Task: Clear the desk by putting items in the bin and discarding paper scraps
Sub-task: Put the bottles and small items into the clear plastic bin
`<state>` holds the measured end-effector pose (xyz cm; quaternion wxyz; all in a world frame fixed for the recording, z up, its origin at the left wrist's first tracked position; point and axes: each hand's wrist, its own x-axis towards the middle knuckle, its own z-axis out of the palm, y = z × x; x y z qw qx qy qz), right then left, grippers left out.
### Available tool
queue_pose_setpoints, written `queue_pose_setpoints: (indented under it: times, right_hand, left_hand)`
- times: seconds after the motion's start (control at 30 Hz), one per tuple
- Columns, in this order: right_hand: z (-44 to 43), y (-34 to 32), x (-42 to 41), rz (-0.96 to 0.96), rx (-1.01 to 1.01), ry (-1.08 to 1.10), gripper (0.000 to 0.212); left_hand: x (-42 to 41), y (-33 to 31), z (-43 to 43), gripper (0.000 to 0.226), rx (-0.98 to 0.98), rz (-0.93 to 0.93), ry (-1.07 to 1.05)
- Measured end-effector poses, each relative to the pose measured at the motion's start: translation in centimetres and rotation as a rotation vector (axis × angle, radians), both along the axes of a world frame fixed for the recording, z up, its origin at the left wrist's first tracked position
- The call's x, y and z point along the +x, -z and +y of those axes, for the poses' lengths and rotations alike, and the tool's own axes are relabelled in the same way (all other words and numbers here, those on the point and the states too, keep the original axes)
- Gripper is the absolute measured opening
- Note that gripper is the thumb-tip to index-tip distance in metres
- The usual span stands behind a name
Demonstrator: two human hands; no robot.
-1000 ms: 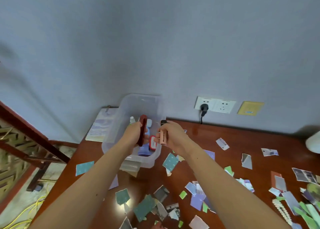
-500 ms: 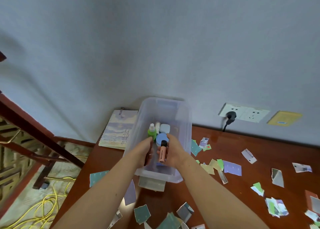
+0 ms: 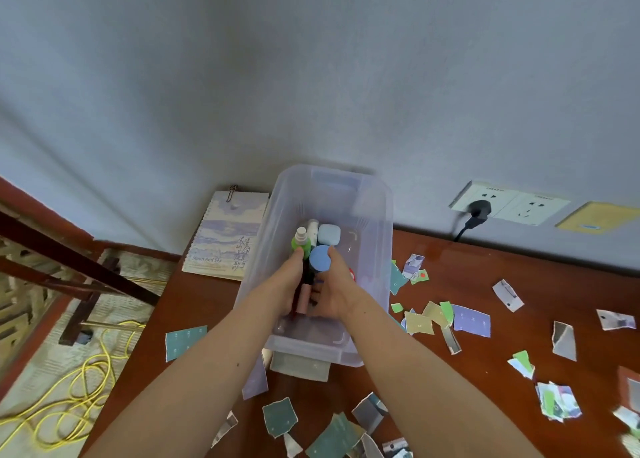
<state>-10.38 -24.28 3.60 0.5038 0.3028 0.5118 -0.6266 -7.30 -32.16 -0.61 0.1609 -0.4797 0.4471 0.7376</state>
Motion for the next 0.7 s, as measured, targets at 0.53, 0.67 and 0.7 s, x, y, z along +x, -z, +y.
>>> queue_pose_setpoints:
  times: [0.53,0.67,0.7]
  right_hand:
    - [6.4,-6.2,0.3,0.67,-0.045,0.012,0.022]
    - [11.3,-7.1,1.6,0.791,0.028,0.104,0.022]
    - [12.5,-7.1,2.0,0.803,0.043,0.126,0.021]
  left_hand:
    - [1.1,-7.5,4.3,0.014,-0.394,0.316,-0.224]
    - [2.0,-10.0,8.9,0.022,-0.406,0.432,-0.222]
    - [2.3,-10.4,10.1,0.023,-0.417,0.458,-0.205]
